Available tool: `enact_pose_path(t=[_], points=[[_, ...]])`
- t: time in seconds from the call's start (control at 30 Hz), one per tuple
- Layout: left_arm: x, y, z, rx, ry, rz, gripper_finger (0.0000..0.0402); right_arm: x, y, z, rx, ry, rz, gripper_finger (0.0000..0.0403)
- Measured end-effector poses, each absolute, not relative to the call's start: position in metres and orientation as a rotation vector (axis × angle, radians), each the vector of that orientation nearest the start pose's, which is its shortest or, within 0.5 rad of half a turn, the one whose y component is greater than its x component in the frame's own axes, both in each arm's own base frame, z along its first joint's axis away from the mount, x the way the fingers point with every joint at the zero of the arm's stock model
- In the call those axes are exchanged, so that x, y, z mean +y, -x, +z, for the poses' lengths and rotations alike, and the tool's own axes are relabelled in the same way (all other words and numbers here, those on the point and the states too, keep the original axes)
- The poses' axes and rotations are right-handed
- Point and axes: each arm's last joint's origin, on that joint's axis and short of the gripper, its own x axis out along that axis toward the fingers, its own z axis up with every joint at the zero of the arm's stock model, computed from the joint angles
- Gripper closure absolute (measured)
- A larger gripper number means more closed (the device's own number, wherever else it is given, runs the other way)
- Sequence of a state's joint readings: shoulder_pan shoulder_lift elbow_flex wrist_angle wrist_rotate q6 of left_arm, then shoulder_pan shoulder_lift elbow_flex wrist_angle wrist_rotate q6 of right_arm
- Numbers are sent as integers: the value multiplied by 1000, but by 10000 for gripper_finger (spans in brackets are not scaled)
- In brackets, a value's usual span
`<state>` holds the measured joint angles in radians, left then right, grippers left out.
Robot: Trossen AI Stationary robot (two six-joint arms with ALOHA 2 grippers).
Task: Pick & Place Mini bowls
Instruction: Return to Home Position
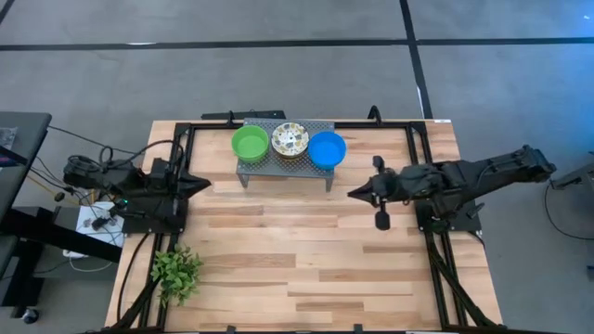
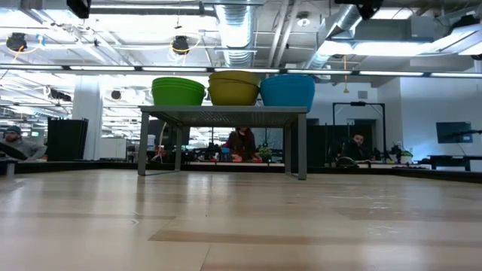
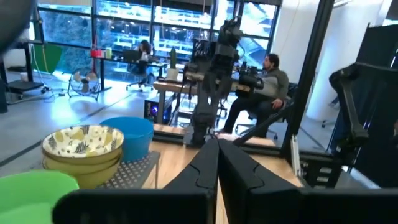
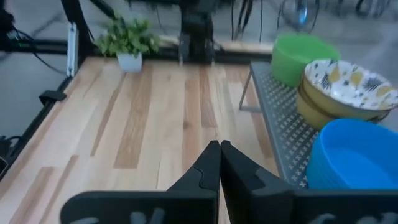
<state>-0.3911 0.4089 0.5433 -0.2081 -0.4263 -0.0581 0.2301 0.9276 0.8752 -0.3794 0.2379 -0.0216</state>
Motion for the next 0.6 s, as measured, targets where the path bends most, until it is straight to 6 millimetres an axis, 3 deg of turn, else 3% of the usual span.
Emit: enact_pose_path(t=[0.37, 0.6], points=[[-28, -97, 236, 17, 57, 20, 393, 28, -153, 271, 225, 105, 0, 403], [-25, -91, 221, -33, 70, 19, 394, 26, -135, 239, 125, 113, 52, 403]])
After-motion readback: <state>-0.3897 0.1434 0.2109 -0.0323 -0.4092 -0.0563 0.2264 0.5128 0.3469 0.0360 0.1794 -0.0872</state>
